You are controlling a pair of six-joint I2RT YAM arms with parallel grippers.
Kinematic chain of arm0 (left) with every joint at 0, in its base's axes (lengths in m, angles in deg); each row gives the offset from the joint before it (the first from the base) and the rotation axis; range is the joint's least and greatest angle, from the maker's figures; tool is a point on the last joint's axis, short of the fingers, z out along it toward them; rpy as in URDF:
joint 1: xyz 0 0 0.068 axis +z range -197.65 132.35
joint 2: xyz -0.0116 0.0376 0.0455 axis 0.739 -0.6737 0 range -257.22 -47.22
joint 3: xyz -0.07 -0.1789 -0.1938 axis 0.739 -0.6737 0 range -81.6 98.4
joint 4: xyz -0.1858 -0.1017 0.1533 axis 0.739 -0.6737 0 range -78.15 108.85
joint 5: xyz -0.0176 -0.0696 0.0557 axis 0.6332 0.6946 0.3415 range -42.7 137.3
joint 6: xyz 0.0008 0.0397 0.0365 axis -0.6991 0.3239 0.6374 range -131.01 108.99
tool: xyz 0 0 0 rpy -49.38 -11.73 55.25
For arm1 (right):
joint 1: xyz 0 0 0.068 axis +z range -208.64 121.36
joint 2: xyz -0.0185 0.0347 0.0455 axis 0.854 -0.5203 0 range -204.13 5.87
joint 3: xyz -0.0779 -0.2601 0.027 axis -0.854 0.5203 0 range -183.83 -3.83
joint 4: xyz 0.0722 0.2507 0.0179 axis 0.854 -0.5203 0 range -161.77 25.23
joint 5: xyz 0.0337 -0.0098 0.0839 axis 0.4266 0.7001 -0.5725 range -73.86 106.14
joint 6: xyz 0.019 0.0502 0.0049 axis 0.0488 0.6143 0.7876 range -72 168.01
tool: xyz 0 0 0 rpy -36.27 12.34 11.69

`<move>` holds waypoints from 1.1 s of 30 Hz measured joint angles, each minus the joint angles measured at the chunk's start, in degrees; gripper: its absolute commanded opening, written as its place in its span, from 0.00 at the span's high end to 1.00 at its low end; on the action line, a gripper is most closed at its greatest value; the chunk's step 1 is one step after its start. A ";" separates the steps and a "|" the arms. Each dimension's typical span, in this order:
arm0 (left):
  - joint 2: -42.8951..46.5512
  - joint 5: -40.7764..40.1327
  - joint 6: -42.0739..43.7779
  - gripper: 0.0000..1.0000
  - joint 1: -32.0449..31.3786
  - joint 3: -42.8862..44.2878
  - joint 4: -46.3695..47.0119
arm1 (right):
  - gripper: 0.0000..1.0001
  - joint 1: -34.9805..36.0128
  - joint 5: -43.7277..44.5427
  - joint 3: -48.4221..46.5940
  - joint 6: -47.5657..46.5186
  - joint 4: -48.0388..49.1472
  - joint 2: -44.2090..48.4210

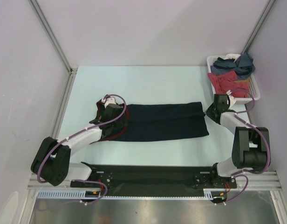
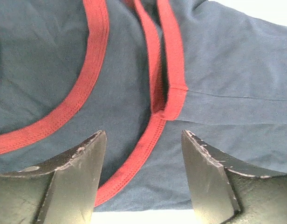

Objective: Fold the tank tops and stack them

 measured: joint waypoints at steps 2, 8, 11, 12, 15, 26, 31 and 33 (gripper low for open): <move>1.66 -0.20 -0.02 0.27 -0.02 -0.07 0.02 | 0.56 0.00 0.31 0.24 0.37 0.15 1.95; 4.87 -0.70 0.11 0.25 -0.07 -0.07 0.02 | 0.60 0.00 -0.37 0.35 0.90 2.89 5.11; 4.85 -1.01 0.48 0.27 -0.07 0.68 -0.87 | 0.67 0.02 -4.13 0.57 0.79 5.35 5.16; 4.52 -0.90 0.50 0.28 -0.07 1.22 -1.25 | 0.69 0.09 -5.44 0.57 0.74 6.01 5.07; 1.90 0.26 0.55 0.35 -0.09 4.70 -2.14 | 0.78 0.52 -8.50 0.28 0.79 7.45 4.09; -10.56 9.70 -0.74 0.78 -0.11 12.96 -0.24 | 1.00 0.55 -14.23 3.04 3.93 10.64 -1.44; -12.74 14.12 -4.11 0.83 -0.15 9.79 2.60 | 1.00 -2.29 -14.51 6.64 5.81 10.73 -1.92; -13.57 15.06 -5.99 0.83 -0.13 8.20 3.26 | 1.00 -3.34 -15.13 6.38 6.19 11.28 -2.67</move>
